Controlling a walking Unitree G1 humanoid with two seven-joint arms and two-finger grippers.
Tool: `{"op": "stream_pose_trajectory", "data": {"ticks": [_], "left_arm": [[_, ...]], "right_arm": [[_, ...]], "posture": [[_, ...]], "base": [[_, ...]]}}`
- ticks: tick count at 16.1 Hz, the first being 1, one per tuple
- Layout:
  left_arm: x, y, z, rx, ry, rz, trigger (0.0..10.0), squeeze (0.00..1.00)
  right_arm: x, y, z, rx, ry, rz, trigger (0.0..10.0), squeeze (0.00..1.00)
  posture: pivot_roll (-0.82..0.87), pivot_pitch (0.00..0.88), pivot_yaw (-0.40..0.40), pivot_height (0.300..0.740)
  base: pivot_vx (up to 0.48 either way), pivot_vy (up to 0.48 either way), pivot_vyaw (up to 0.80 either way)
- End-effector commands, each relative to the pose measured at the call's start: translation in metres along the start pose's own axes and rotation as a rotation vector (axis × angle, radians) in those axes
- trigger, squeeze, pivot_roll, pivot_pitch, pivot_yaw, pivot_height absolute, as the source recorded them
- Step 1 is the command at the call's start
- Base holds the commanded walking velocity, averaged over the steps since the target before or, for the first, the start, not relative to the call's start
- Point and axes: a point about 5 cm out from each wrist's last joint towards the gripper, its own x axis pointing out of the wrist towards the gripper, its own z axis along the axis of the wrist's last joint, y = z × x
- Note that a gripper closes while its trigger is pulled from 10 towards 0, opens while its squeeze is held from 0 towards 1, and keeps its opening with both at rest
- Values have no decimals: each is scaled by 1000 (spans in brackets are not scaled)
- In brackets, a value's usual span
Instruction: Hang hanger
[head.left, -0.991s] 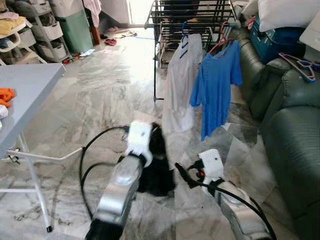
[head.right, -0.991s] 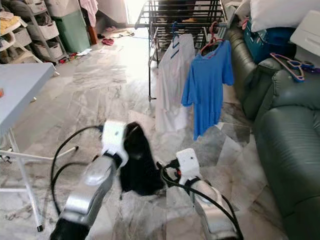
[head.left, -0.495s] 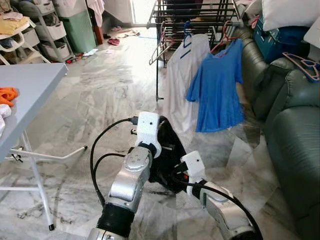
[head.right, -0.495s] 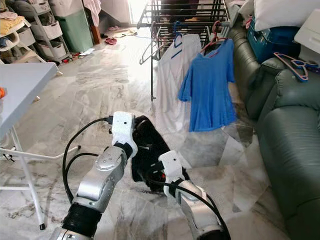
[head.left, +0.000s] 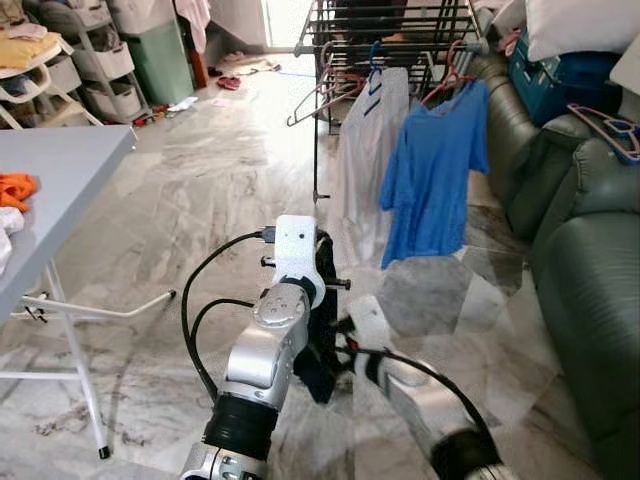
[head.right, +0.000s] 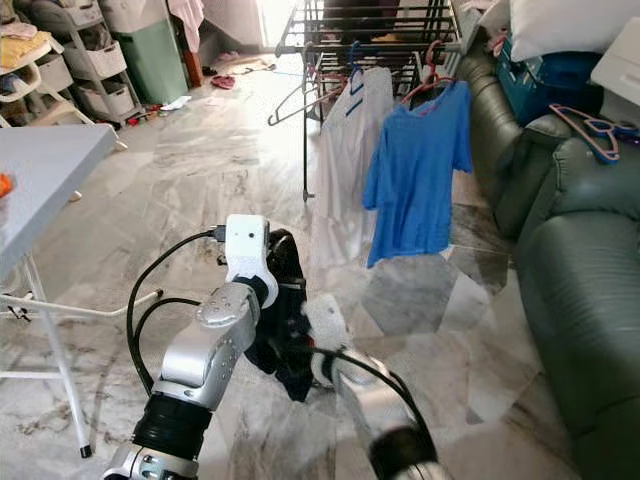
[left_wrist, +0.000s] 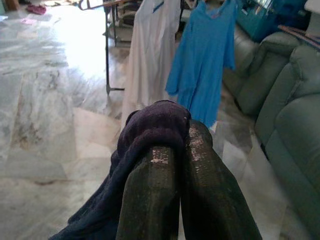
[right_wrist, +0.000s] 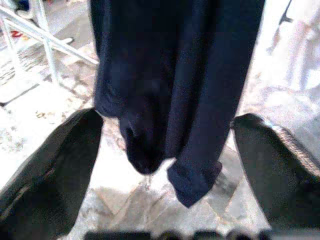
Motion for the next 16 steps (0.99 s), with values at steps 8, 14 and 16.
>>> {"op": "stream_pose_trajectory", "data": {"ticks": [8,14,16], "left_arm": [[0,-22,27,-101,-12,-50,10000,0],[1,-23,53,-200,-25,-23,10000,0],[0,-25,64,-275,-20,-29,10000,0]], "right_arm": [[15,4,17,80,-41,-53,10000,0],[18,26,-15,27,88,51,10000,0],[15,25,-28,4,115,25,10000,0]], "posture": [[24,0,50,740],[33,0,52,740],[41,0,56,740]], "base": [[0,0,0],[0,0,0],[0,0,0]]}}
